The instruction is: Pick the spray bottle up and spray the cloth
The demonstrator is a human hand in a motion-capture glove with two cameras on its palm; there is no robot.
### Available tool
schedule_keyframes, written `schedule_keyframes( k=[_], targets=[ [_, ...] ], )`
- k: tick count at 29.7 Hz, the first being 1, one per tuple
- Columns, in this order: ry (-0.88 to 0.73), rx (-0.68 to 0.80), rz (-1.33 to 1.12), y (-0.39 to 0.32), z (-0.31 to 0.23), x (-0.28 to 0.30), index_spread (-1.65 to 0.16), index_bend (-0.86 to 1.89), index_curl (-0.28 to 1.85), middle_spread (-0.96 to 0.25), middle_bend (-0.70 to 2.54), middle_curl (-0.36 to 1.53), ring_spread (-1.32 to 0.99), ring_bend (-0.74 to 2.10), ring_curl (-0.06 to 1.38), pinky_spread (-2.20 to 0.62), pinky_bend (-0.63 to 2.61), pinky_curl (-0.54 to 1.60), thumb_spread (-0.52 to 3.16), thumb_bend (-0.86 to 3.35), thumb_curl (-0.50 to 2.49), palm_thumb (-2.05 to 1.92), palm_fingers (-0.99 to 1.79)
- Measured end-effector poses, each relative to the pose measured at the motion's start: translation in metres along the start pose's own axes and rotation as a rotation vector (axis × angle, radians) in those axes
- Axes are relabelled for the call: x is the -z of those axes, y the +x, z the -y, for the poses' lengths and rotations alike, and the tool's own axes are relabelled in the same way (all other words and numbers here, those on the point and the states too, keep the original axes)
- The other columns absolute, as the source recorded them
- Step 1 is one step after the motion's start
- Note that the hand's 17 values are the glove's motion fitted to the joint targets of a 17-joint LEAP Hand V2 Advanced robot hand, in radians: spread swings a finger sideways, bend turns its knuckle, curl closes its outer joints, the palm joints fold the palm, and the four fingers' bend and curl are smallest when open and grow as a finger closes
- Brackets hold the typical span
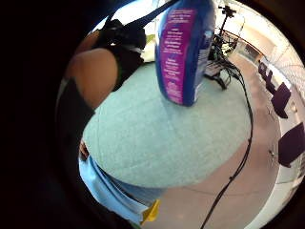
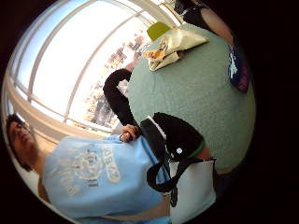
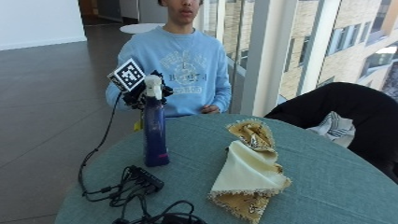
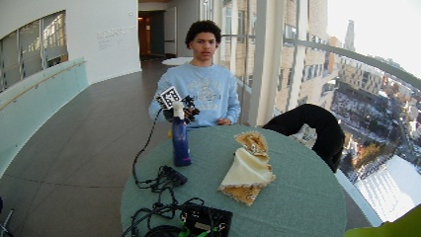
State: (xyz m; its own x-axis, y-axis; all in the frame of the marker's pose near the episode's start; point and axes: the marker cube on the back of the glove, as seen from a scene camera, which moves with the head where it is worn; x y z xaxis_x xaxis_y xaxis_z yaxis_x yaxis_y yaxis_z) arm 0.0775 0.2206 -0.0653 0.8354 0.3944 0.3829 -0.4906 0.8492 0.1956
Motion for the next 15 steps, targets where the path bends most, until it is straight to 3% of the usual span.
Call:
schedule_keyframes(
  k=[5,9,15],
  targets=[
    [0.134,-0.112,0.109,0.015,-0.009,0.013,-0.42,0.08,0.27,-0.05,0.19,0.35,0.01,0.27,0.29,0.27,0.35,0.35,1.09,-0.02,0.26,0.55,0.53],
    [0.079,-0.252,0.221,0.028,-0.014,0.025,-0.42,0.02,0.22,-0.05,0.21,0.36,0.01,0.31,0.31,0.28,0.4,0.36,1.08,-0.03,0.26,0.54,0.48],
    [0.203,-0.218,0.355,0.06,0.014,0.02,-0.42,0.05,0.18,-0.04,0.24,0.37,0.01,0.34,0.32,0.28,0.45,0.38,1.06,-0.03,0.26,0.52,0.44]
  ],
)
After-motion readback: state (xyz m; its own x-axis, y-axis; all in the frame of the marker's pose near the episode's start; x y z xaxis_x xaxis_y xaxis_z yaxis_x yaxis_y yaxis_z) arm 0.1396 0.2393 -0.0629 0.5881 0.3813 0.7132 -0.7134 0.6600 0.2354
